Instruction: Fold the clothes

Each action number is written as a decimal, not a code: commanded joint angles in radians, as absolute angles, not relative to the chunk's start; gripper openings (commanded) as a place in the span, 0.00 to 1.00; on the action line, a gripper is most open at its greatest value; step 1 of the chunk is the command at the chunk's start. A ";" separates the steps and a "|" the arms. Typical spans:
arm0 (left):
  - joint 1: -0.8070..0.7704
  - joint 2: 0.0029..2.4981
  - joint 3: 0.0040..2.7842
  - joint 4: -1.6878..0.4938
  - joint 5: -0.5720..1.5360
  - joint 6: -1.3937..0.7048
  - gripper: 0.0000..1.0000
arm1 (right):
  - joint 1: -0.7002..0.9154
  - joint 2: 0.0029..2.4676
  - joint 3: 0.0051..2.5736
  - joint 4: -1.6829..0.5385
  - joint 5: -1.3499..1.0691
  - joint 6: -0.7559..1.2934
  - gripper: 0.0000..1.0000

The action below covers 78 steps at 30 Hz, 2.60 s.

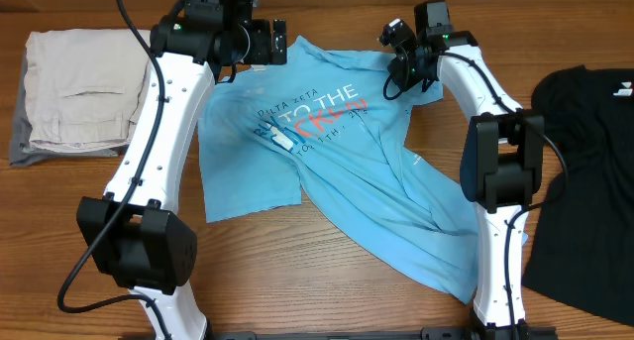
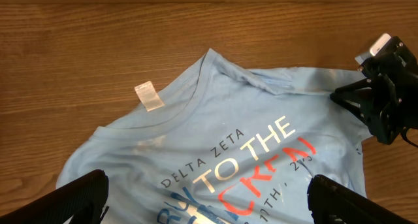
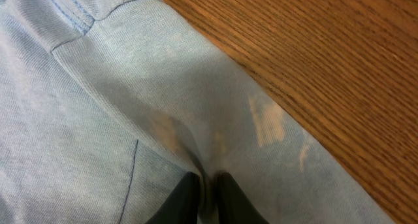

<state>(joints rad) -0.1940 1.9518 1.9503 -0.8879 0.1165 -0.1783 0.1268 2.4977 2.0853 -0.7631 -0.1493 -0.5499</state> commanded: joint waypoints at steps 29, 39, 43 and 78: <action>-0.190 1.958 1.950 -0.886 0.123 -0.187 1.00 | 0.129 2.404 2.090 -0.725 -0.150 -0.547 0.07; -0.190 1.958 1.950 -0.886 0.123 -0.187 1.00 | 0.129 2.403 2.090 -0.730 -0.150 -0.546 0.18; -0.190 1.958 1.950 -0.886 0.123 -0.187 1.00 | 0.129 2.403 2.090 -0.725 -0.150 -0.546 0.14; -0.191 1.958 1.950 -0.886 0.123 -0.187 1.00 | 0.137 2.408 2.081 -0.772 -0.162 -0.546 0.33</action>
<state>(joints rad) -0.1940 1.9518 1.9503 -0.8879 0.1165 -0.1783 0.1326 2.4542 2.0850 -0.7788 -0.1528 -0.5499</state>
